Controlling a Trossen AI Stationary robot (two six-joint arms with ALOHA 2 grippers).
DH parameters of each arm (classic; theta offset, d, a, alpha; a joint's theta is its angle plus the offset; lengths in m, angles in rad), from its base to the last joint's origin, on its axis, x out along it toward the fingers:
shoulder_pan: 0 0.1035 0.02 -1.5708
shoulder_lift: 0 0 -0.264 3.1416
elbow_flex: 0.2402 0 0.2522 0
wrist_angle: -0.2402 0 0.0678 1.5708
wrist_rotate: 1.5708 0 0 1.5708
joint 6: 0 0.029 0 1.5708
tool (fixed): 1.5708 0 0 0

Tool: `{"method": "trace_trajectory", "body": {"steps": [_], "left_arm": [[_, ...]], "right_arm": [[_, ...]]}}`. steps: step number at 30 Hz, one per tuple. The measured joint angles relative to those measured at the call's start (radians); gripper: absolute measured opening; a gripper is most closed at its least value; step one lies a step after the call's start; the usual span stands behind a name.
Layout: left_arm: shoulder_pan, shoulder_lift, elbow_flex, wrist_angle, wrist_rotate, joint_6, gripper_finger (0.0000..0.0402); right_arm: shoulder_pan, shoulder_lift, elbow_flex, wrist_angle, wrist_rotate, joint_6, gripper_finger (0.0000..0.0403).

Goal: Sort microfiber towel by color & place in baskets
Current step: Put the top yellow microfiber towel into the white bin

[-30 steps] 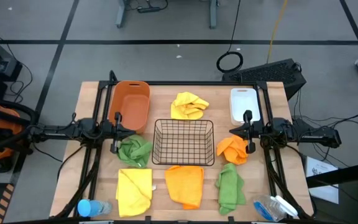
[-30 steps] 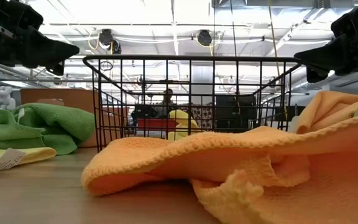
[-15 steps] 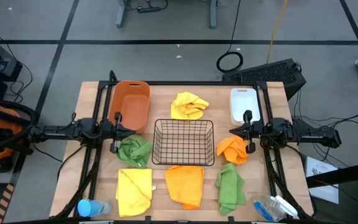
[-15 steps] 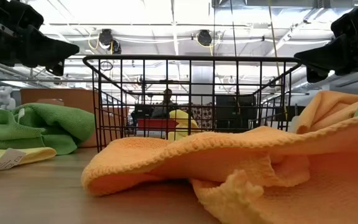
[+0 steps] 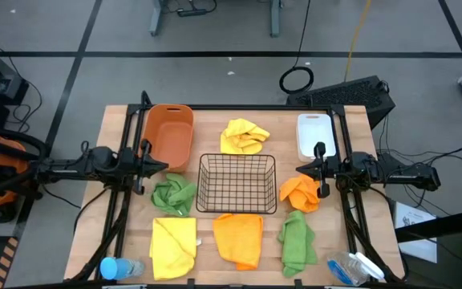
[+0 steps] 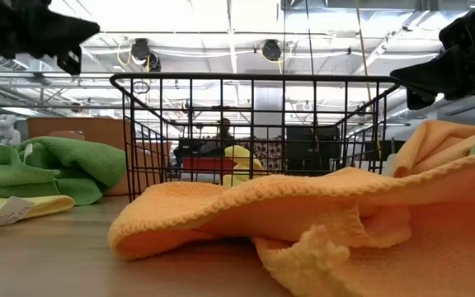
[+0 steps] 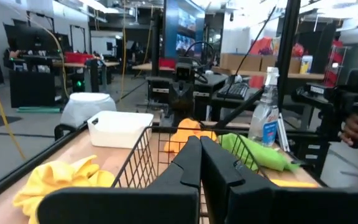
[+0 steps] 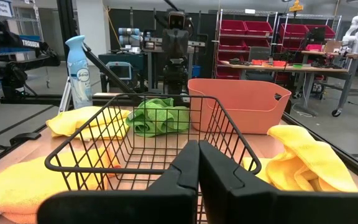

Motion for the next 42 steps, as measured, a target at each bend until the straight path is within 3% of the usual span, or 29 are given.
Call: {"method": "trace_trajectory", "body": {"steps": [10, 30, 36, 42], "left_arm": [[0.0, 0.15, 0.237, -0.181, 0.002, 0.0, 0.0004], [0.0, 0.628, 0.842, -0.432, -0.016, 0.054, 0.0004], [0.0, 0.72, 0.911, -0.454, -0.062, 0.13, 0.0004], [0.0, 0.723, 0.911, -0.46, -0.054, 0.159, 0.0004]], "right_arm": [[0.0, 0.0, 0.0, 0.0, 0.0, 0.0, 0.0], [0.0, 0.0, 0.0, 0.0, 0.0, 0.026, 0.0], [0.0, 0.0, 0.0, 0.001, 0.0, 0.115, 0.0], [0.0, 0.0, 0.0, 0.009, 0.0, 0.213, 0.0]]}}
